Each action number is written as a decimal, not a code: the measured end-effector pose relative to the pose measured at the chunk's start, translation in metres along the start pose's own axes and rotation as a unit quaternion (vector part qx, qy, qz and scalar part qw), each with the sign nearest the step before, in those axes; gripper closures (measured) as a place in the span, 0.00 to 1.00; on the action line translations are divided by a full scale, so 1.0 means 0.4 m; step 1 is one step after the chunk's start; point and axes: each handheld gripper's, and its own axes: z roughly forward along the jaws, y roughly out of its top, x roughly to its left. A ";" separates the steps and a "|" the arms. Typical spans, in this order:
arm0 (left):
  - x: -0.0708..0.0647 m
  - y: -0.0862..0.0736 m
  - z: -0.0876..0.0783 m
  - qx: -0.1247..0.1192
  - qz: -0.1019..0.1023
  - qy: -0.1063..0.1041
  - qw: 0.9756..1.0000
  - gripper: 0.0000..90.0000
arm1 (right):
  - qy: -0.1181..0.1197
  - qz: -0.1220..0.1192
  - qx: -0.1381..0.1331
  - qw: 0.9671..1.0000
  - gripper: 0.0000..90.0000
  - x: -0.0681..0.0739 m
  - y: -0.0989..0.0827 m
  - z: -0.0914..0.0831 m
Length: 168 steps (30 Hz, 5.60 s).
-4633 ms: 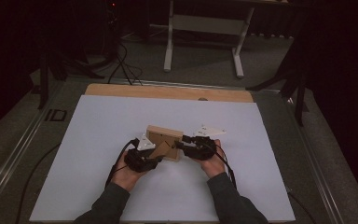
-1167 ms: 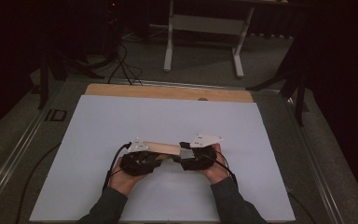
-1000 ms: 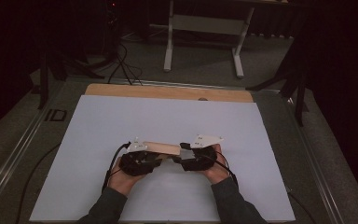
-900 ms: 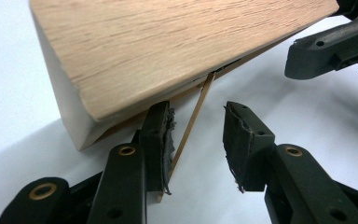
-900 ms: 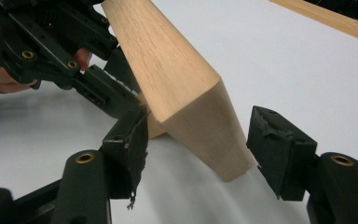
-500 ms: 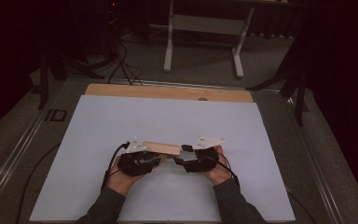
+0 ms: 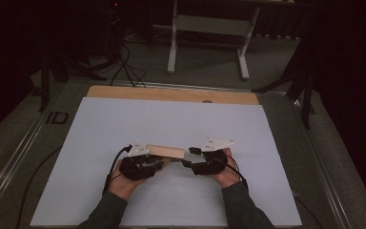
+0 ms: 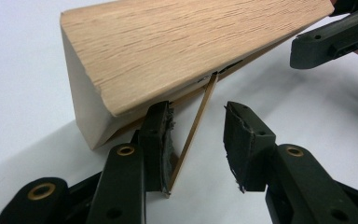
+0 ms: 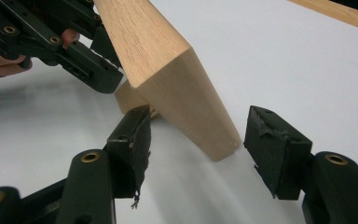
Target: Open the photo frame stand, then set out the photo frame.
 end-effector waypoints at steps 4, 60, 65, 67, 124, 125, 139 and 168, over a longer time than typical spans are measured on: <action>0.000 0.000 -0.002 -0.001 -0.001 0.001 1.000 0.68 | -0.003 0.001 0.003 1.000 0.45 -0.005 -0.002 -0.003; -0.007 -0.004 -0.018 0.000 0.012 -0.001 1.000 0.77 | -0.070 0.043 0.009 0.997 0.56 -0.060 -0.019 -0.027; -0.006 -0.004 -0.018 0.004 0.010 -0.002 1.000 0.78 | -0.082 0.043 0.007 0.996 0.61 -0.060 -0.018 -0.019; -0.006 -0.004 -0.018 0.004 0.011 -0.002 1.000 0.78 | -0.083 0.044 0.005 0.996 0.64 -0.060 -0.017 -0.018; 0.002 0.015 0.006 0.012 0.031 0.066 0.997 1.00 | -0.041 0.048 -0.020 0.998 1.00 -0.024 0.029 0.064; 0.001 0.015 0.005 0.011 0.030 0.066 0.997 1.00 | -0.041 0.048 -0.021 0.998 1.00 -0.022 0.029 0.064; -0.011 0.027 -0.009 -0.002 0.034 0.053 0.998 1.00 | -0.039 0.034 -0.014 0.999 1.00 -0.010 0.029 0.066; -0.035 0.043 -0.023 -0.015 0.045 0.040 0.998 1.00 | -0.035 0.023 -0.010 0.999 1.00 0.004 0.029 0.065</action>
